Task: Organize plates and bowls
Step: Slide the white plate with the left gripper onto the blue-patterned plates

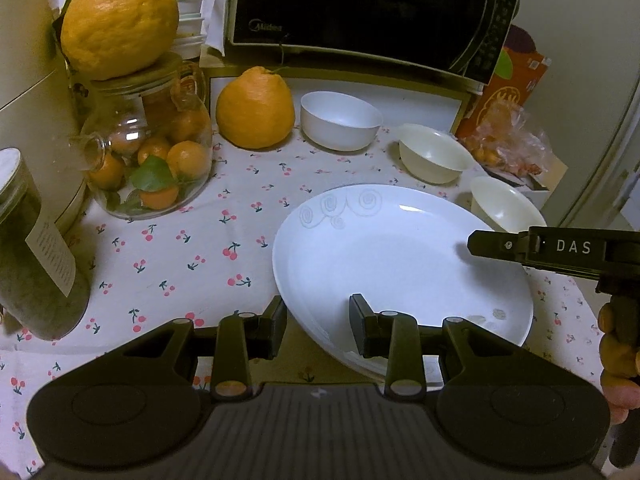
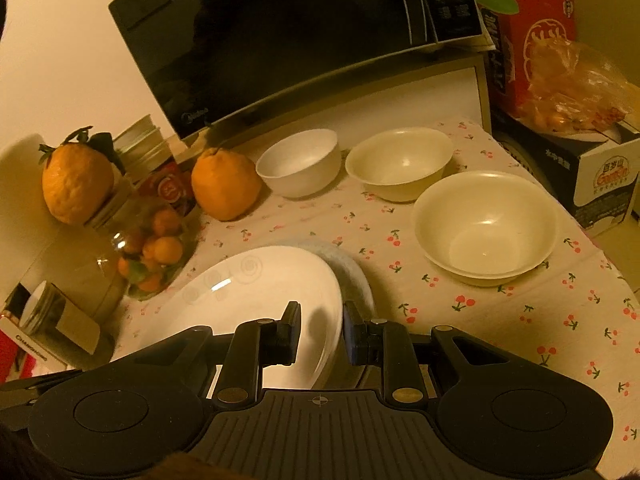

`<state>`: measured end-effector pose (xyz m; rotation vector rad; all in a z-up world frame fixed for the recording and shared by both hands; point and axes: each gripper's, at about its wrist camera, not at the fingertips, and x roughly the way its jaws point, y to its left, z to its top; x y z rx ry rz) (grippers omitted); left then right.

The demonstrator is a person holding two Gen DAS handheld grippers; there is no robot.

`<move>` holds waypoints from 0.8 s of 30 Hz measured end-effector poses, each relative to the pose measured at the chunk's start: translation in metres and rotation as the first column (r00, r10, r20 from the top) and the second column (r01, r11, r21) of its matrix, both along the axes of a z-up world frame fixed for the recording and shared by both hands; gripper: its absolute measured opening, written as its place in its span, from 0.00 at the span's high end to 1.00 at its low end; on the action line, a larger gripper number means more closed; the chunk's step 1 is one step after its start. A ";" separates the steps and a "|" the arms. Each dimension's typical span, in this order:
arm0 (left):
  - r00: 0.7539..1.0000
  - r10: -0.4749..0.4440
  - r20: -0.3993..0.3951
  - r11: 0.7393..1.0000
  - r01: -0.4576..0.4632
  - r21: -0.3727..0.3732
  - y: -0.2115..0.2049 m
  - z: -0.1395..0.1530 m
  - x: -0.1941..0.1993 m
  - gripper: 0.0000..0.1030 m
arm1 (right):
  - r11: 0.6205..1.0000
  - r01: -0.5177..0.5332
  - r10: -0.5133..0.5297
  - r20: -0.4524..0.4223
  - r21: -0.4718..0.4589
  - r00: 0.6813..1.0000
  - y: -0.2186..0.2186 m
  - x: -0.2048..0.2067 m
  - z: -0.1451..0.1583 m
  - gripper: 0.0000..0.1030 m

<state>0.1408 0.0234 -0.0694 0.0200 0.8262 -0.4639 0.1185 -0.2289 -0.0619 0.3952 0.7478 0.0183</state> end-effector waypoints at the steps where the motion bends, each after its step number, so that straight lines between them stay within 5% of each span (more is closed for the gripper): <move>1: 1.000 0.002 0.000 1.000 -0.002 0.002 -0.001 -0.001 0.000 0.70 | 1.000 0.001 -0.001 -0.001 -0.001 1.000 0.000 0.000 0.000 0.79; 24: 0.999 0.030 0.033 0.997 -0.032 0.063 -0.015 -0.007 0.002 0.70 | 0.999 0.011 -0.011 -0.002 -0.046 1.000 0.001 0.002 -0.003 0.79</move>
